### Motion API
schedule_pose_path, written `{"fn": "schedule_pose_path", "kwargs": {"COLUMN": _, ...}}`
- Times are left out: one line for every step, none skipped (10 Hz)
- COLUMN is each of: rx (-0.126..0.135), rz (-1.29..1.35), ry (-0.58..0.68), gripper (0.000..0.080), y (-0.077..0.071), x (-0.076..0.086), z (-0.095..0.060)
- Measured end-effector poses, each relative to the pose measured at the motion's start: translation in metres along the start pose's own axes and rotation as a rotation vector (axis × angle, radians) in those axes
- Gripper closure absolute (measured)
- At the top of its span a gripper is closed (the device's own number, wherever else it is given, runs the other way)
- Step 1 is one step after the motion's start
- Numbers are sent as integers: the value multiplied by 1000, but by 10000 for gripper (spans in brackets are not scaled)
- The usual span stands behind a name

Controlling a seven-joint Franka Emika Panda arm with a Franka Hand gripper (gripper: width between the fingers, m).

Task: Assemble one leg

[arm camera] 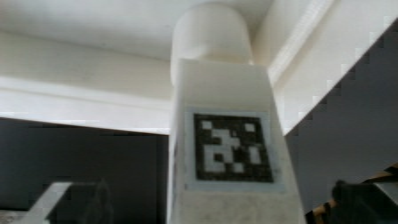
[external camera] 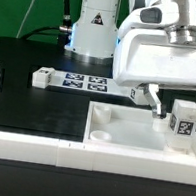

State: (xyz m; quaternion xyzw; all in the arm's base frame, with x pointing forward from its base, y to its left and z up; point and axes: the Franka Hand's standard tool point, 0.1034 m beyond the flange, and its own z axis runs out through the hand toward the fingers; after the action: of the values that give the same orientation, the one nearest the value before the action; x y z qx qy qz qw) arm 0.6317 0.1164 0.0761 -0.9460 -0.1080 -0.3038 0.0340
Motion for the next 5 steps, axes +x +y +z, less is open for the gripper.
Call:
{"fn": "schedule_pose_path", "kwargs": {"rx": 0, "rz": 0, "ry": 0, "gripper": 160, "y": 0, "x": 0, "z": 0}}
{"fn": "schedule_pose_path", "kwargs": {"rx": 0, "rz": 0, "ry": 0, "gripper": 151, "y": 0, "x": 0, "z": 0}}
{"fn": "schedule_pose_path", "kwargs": {"rx": 0, "rz": 0, "ry": 0, "gripper": 151, "y": 0, "x": 0, "z": 0}}
{"fn": "schedule_pose_path", "kwargs": {"rx": 1, "rz": 0, "ry": -4, "gripper": 151, "y": 0, "x": 0, "z": 0}}
{"fn": "schedule_pose_path", "kwargs": {"rx": 4, "rz": -1, "ry": -15, "gripper": 151, "y": 0, "x": 7, "z": -7}}
